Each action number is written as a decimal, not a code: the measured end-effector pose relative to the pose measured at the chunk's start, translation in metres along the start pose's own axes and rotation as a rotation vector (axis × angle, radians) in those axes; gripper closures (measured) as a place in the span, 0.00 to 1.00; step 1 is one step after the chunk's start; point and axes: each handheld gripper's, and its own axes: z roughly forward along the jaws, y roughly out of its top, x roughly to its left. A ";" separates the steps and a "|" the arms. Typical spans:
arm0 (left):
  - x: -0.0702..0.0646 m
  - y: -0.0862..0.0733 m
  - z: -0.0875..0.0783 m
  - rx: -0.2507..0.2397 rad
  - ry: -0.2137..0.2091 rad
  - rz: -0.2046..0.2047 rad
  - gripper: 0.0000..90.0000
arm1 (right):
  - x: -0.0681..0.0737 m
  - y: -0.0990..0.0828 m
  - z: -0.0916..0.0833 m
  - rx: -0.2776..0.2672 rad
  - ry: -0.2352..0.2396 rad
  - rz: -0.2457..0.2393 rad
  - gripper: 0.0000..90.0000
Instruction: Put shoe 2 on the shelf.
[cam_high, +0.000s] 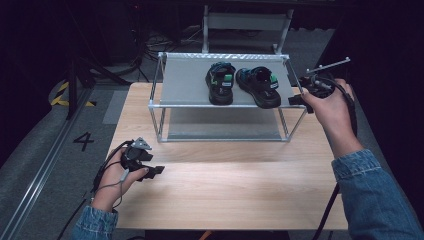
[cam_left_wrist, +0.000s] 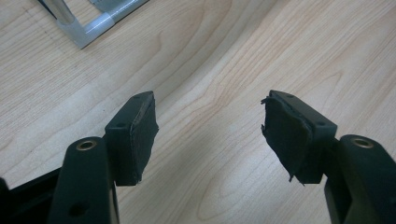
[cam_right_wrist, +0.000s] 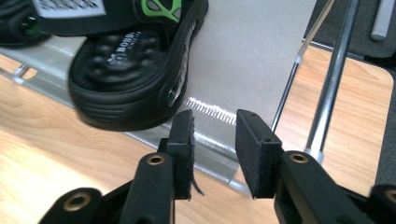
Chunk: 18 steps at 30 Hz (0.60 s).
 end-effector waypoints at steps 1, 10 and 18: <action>0.000 -0.001 -0.001 0.001 0.000 0.000 0.39 | 0.000 0.000 0.004 -0.012 -0.001 0.003 0.82; 0.004 -0.005 -0.005 -0.004 0.006 -0.014 0.39 | 0.011 0.004 0.025 -0.004 0.011 -0.021 0.98; 0.004 -0.006 -0.006 -0.008 0.006 -0.016 0.39 | 0.020 0.007 0.032 -0.023 0.061 0.006 1.00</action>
